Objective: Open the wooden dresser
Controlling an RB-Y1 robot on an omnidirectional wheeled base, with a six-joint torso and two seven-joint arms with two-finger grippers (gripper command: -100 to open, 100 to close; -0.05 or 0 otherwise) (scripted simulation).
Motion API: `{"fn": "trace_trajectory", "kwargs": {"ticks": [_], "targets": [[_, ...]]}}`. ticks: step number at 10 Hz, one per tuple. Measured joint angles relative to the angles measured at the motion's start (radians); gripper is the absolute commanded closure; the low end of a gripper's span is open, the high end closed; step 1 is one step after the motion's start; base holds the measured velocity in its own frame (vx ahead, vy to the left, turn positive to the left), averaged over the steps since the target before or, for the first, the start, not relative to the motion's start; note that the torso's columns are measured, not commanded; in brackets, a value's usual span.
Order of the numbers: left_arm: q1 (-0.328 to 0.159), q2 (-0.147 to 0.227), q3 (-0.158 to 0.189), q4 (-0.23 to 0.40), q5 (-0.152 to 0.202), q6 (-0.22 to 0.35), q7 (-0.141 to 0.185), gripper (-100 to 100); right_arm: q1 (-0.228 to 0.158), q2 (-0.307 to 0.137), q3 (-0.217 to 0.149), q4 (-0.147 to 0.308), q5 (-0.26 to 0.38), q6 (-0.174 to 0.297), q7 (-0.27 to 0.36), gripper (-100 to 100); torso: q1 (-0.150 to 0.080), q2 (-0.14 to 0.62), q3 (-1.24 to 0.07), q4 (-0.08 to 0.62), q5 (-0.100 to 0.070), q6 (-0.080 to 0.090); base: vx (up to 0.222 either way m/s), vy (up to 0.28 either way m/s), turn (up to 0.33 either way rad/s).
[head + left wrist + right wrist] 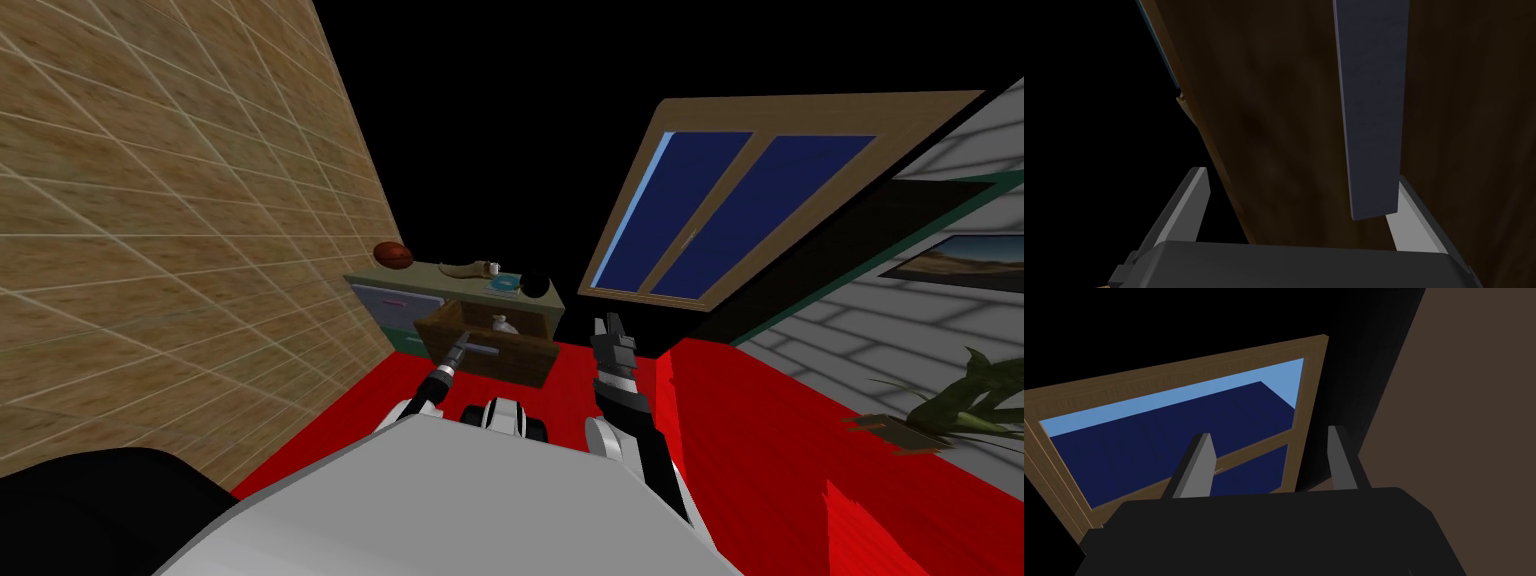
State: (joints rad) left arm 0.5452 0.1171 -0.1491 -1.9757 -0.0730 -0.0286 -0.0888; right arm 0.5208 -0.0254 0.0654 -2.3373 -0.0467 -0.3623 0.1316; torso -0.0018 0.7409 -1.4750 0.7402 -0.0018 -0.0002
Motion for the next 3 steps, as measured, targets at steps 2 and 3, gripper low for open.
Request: {"fn": "trace_trajectory", "kwargs": {"ticks": [2, 3], "targets": [[0.001, 0.0, 0.0, 0.002, 0.0, 0.001, 0.0, 0, 0.0, 0.0, 0.0, 0.0, 0.0, 0.0, 0.0, 0, 0.001, -0.002, -0.001, -0.001, 0.001, 0.0, 0.0, 0.0, 0.0], [0.002, 0.0, 0.0, 0.003, 0.0, 0.001, 0.001, 0, 0.0, 0.0, 0.0, 0.0, 0.0, 0.0, 0.0, 0, 0.001, -0.003, -0.001, -0.002, 0.001, 0.0, 0.0, 0.0, 0.0]]}}
